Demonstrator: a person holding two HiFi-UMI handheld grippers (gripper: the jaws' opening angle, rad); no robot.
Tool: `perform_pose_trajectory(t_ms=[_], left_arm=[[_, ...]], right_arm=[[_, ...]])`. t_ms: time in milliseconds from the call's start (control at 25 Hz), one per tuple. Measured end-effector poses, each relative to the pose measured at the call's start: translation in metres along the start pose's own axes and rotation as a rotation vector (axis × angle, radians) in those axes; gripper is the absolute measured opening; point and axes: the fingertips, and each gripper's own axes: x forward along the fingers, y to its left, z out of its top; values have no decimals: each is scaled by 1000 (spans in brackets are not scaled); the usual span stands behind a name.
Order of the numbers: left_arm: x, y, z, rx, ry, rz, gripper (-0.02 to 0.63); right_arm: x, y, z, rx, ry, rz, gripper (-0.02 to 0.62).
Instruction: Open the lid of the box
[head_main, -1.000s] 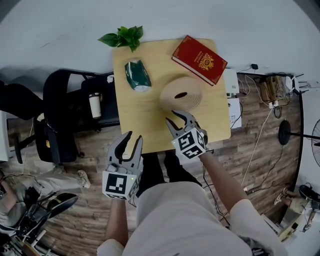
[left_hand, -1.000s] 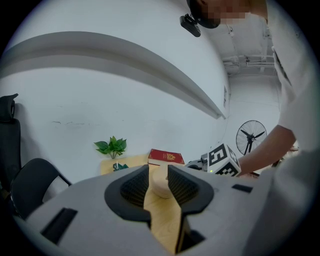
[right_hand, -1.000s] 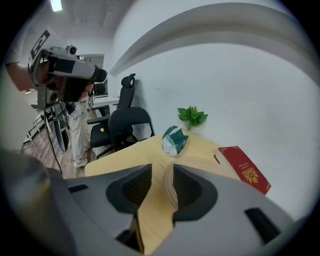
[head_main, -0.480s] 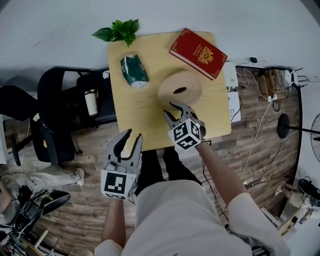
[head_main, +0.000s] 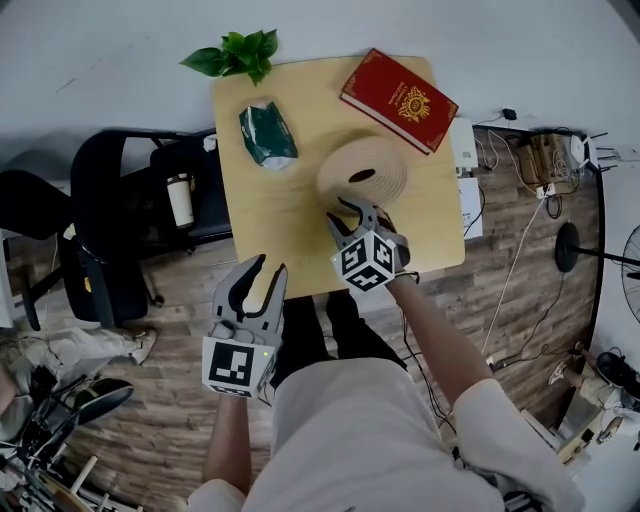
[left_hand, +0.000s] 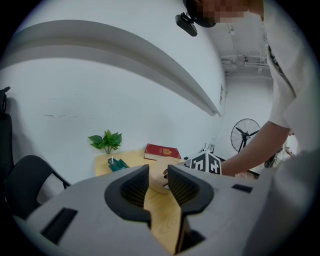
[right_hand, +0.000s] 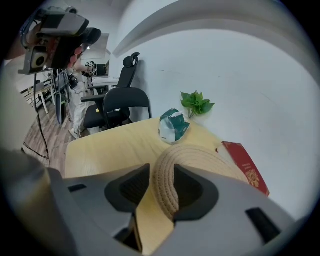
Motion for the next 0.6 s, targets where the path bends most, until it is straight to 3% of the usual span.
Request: perform_pose_trajectory(t_ms=[600], left_arm=[[0, 7, -8, -11, 19, 12, 97]], right_arm=[[11, 0, -8, -56, 22, -20, 152]])
